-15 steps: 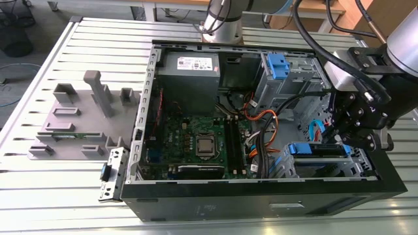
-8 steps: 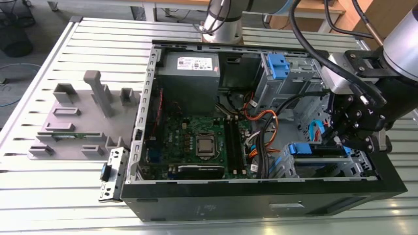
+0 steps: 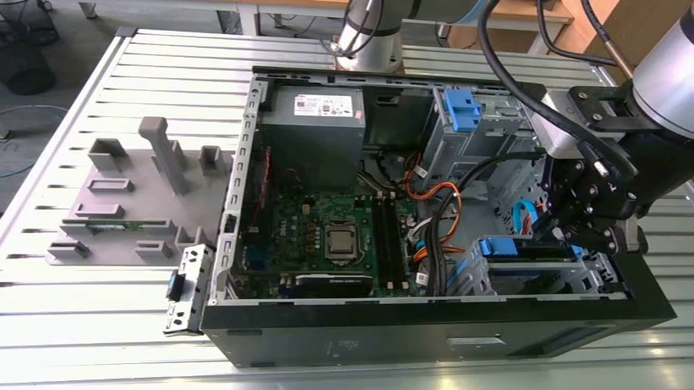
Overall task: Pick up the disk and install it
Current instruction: 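Insert the first disk wire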
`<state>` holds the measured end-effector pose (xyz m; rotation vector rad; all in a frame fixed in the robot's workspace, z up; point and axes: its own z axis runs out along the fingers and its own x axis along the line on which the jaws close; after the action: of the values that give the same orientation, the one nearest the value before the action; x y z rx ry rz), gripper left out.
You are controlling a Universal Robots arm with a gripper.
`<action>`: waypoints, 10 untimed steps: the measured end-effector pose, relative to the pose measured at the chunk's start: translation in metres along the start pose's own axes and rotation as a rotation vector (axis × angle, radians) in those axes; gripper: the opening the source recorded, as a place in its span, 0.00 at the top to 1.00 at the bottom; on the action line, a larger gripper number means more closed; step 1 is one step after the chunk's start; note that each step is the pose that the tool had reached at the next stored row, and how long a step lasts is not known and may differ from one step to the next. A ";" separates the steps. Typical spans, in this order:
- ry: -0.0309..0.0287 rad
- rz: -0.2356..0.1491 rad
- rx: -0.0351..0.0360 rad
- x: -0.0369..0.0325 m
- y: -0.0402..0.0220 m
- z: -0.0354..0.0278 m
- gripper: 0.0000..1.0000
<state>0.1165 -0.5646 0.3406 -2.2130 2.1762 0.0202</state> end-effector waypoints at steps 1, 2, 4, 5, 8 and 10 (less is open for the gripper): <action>0.0002 0.000 0.0000 0.0000 0.0000 0.0000 0.84; 0.0002 0.000 0.0000 0.0000 0.0000 0.0001 0.84; -0.0005 0.000 0.0000 -0.0004 0.0000 0.0005 0.84; -0.0005 0.000 0.0000 -0.0004 0.0000 0.0004 0.84; -0.0001 0.000 0.0000 -0.0004 0.0000 0.0006 0.84; -0.0003 0.000 0.0000 -0.0005 0.0000 0.0014 0.84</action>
<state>0.1165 -0.5641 0.3392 -2.2128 2.1761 0.0206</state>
